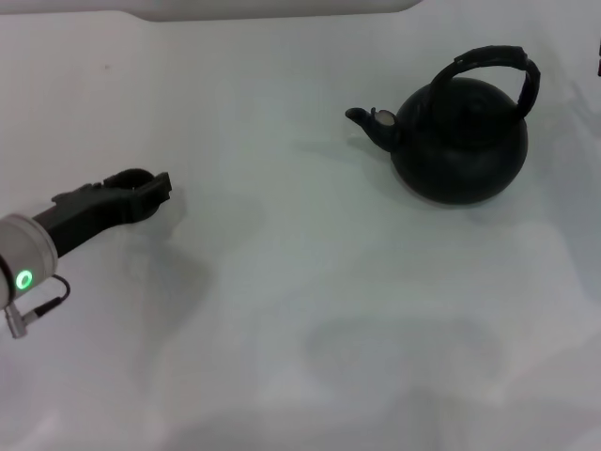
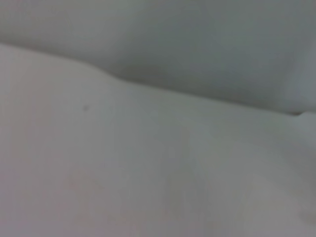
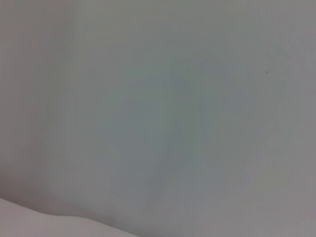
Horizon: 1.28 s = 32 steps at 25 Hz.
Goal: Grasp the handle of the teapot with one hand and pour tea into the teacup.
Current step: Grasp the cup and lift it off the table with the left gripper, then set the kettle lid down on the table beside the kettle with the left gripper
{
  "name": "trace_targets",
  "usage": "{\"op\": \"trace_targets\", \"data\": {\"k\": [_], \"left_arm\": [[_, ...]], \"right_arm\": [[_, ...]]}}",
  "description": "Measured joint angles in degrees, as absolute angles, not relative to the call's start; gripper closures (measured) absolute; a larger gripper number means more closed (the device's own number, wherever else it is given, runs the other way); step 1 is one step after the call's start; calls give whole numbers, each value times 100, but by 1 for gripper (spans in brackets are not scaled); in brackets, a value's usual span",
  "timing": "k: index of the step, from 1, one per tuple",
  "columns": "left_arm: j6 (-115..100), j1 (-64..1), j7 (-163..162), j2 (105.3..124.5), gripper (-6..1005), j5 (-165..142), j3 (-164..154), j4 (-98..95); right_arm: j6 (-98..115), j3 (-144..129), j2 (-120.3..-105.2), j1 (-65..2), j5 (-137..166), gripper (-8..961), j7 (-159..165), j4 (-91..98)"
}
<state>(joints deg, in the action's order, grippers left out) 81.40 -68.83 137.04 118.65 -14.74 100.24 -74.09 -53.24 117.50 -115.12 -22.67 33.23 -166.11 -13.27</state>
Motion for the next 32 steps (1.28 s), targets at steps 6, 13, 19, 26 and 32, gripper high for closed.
{"op": "trace_targets", "data": {"k": [6, 13, 19, 26, 32], "left_arm": [[9270, -6305, 12640, 11877, 299, -1428, 8553, -6580], [9226, -5124, 10915, 11867, 298, -408, 5429, -4147], [8099, -4763, 9920, 11878, 298, 1104, 1993, -2994], [7459, -4755, 9829, 11888, 298, 2202, -115, -2657], [6820, -4889, 9760, 11901, 298, 2856, -1328, -2249]], "right_arm": [[-5280, 11751, -11513, -2290, 3322, 83, -16611, -1327], [-5274, 11785, -11507, -2292, 3315, 84, -16611, -1327], [-5272, 11795, -11505, -2275, 3282, 83, -16611, -1327], [-5273, 11795, -11506, -2279, 3278, 84, -16611, -1324], [-5301, 11795, -11513, -2284, 3278, 84, -16611, -1311]]}}
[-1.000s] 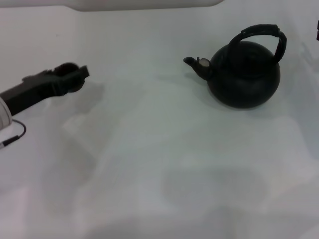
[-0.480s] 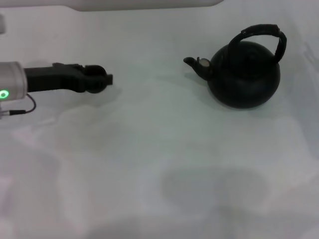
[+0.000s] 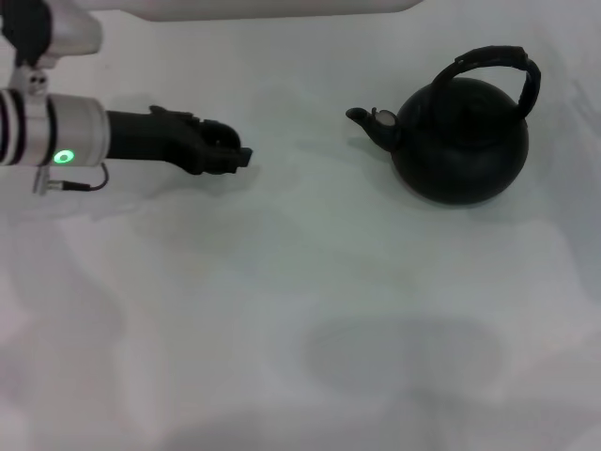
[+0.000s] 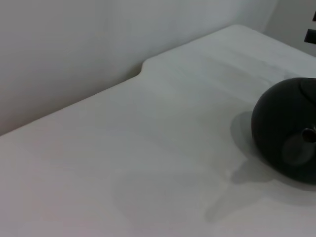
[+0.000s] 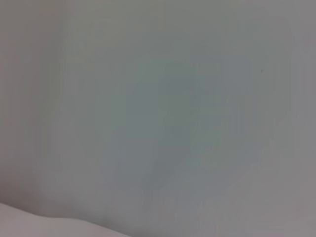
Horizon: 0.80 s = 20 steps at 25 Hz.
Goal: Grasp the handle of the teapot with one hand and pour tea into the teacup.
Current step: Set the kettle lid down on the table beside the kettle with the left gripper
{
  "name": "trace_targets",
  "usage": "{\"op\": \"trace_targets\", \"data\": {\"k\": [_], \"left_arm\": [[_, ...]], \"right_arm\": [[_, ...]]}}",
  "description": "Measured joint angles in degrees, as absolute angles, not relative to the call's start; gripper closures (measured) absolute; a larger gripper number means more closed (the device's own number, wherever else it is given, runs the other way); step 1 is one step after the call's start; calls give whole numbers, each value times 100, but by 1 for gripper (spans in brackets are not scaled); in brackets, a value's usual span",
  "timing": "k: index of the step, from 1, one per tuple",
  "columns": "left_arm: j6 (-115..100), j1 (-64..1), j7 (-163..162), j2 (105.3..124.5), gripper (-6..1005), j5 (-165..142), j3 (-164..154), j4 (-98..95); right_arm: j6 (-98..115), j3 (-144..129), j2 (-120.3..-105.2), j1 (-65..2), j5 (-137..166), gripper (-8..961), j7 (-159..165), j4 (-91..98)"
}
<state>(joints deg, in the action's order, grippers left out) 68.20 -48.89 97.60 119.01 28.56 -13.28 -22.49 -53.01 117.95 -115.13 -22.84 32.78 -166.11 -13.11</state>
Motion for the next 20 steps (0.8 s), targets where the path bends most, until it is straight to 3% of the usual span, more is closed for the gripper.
{"op": "trace_targets", "data": {"k": [20], "left_arm": [[5962, -5571, 9905, 11929, 299, 3920, -1967, -1026]], "right_arm": [[-5312, 11758, -11514, -2258, 3279, 83, -16611, -1314]]}}
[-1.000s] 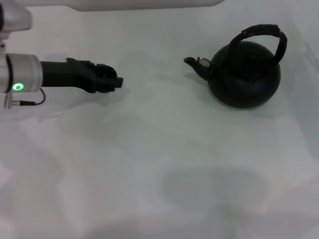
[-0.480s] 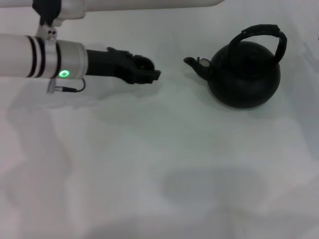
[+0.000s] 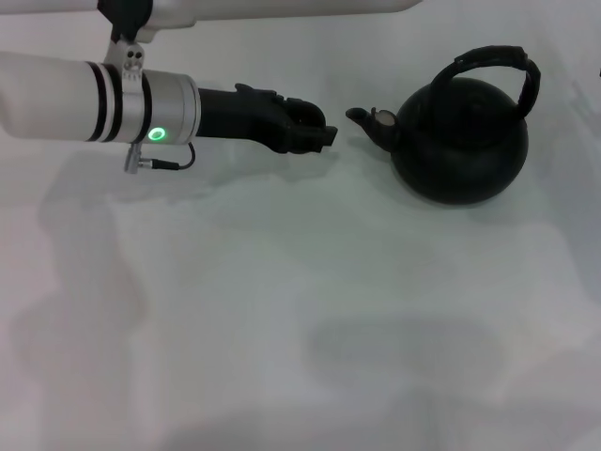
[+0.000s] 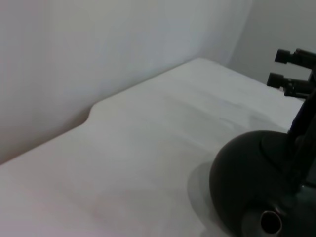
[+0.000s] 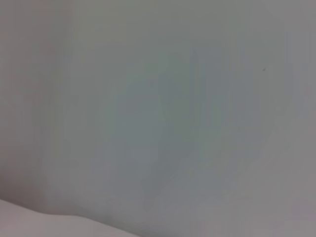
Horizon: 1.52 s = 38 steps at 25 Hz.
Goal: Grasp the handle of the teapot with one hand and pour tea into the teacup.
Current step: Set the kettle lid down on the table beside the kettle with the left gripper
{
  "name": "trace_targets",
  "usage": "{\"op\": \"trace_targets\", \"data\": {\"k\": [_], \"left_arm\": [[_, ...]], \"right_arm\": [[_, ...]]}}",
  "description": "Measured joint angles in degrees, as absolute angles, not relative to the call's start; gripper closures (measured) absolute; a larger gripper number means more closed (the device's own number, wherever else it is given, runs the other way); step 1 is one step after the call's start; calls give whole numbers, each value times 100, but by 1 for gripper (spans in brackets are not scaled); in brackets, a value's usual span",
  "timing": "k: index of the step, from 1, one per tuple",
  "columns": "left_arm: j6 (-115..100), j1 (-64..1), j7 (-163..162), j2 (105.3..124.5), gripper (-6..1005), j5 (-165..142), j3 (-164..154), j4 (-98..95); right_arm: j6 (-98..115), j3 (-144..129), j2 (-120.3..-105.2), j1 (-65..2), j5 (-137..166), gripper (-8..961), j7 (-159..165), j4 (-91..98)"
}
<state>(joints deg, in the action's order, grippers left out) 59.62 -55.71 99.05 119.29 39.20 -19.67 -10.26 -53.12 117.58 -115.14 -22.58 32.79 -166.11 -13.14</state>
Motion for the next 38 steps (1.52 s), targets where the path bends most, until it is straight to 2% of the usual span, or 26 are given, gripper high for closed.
{"op": "trace_targets", "data": {"k": [38], "left_arm": [[5442, -5578, 8810, 11948, 298, 3705, -3159, -860]], "right_arm": [[-5319, 11768, -11514, -2284, 3286, 83, -16769, -1327]]}}
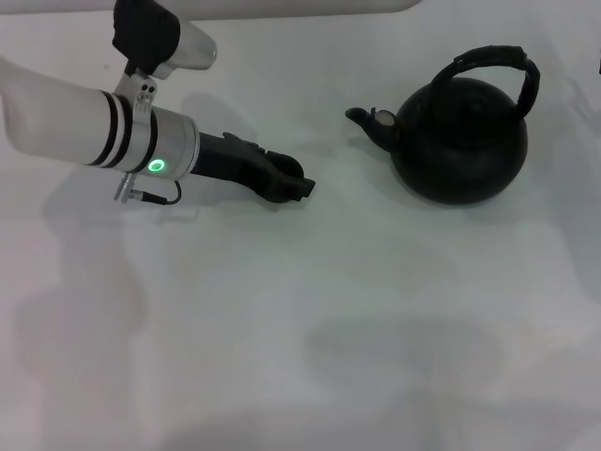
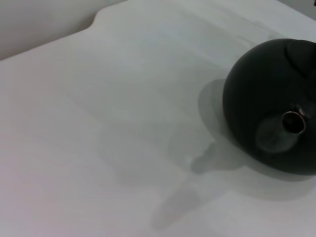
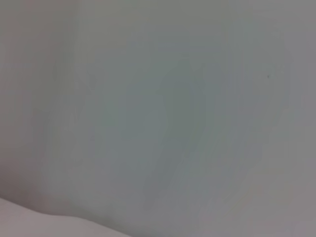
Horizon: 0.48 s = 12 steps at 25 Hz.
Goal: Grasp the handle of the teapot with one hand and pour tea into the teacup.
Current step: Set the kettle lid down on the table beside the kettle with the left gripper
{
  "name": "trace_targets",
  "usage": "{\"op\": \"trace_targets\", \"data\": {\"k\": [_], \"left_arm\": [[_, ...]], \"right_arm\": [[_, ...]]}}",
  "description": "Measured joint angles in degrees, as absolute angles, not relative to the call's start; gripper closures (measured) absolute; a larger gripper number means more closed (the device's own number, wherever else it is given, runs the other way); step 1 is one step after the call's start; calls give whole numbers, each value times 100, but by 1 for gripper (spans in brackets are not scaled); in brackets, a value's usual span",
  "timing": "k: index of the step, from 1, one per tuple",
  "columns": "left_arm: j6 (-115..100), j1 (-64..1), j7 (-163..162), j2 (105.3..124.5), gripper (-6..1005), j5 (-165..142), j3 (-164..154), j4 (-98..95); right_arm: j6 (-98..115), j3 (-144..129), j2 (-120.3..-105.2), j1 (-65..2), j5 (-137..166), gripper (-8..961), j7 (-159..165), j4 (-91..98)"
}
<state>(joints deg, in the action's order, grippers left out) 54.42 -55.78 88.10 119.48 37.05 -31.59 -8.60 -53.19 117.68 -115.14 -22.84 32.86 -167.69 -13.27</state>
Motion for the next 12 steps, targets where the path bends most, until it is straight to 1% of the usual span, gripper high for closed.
{"op": "trace_targets", "data": {"k": [12], "left_arm": [[5346, -5615, 8826, 11944, 299, 3694, -3174, -901]], "right_arm": [[-5324, 11792, -11514, -2294, 3278, 84, -16784, -1327]]}}
